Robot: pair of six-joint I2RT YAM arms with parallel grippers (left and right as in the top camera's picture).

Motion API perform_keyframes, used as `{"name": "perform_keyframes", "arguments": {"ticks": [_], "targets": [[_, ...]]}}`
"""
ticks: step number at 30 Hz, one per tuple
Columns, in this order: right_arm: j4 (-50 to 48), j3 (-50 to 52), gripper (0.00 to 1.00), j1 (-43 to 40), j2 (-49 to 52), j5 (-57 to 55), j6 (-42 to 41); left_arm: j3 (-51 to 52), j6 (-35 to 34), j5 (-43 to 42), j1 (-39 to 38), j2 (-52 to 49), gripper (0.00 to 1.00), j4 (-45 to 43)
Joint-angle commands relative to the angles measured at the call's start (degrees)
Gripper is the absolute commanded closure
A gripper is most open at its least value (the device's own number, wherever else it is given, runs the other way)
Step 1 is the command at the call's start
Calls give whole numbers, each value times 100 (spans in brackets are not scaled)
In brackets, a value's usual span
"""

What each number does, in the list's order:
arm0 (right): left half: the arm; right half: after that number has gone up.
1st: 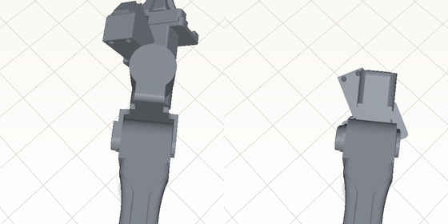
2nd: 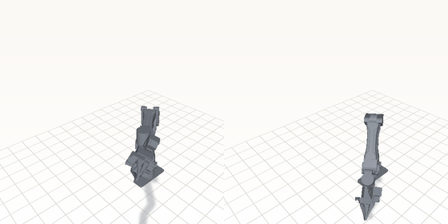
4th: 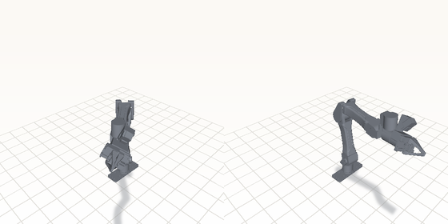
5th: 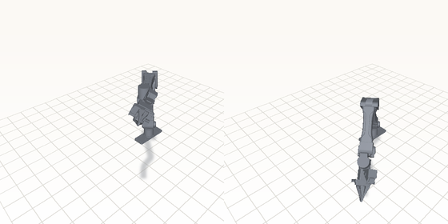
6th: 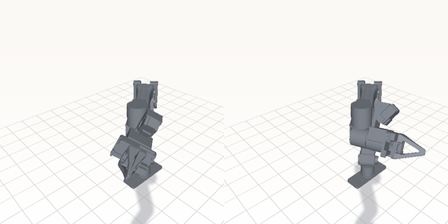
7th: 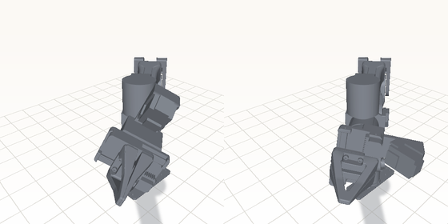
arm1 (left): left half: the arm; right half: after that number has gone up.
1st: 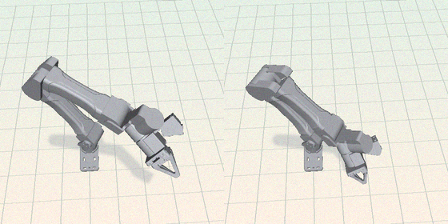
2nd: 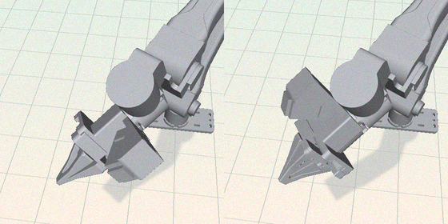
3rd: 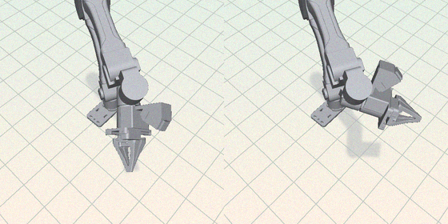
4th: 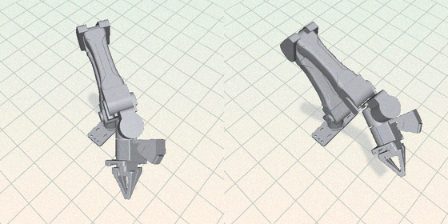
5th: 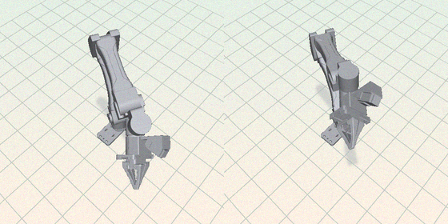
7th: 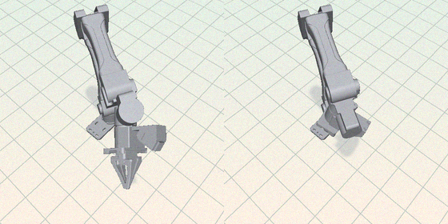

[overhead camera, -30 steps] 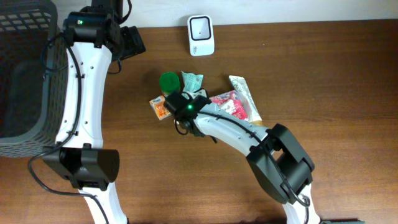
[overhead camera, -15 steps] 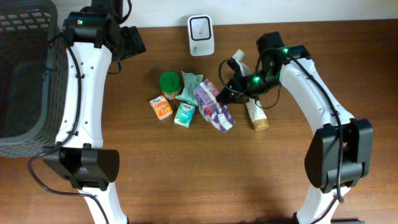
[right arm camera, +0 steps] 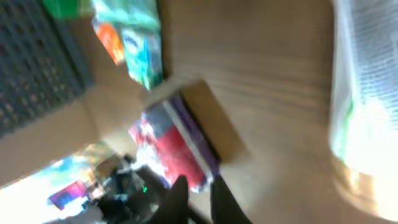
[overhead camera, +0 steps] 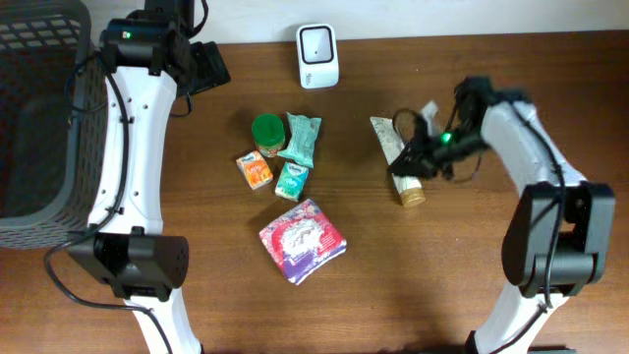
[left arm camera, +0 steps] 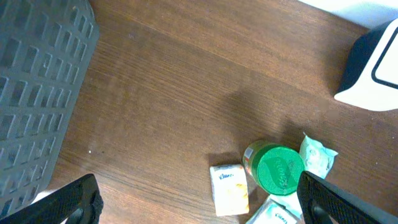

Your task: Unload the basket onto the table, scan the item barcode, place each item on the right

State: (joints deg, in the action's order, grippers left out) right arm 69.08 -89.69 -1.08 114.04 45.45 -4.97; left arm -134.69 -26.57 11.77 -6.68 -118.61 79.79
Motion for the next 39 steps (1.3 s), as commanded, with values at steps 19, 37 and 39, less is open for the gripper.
{"name": "perform_keyframes", "arguments": {"ticks": [19,37,39], "targets": [[-251,37,15,2433,181,-527,1508,9,57,0,-2,-37,1,4],[-2470,1609,96,2306,101,446,417,9,57,0,-2,-37,1,4],[-2109,1132,96,2308,-15,-260,166,9,57,0,-2,-37,1,2]]}}
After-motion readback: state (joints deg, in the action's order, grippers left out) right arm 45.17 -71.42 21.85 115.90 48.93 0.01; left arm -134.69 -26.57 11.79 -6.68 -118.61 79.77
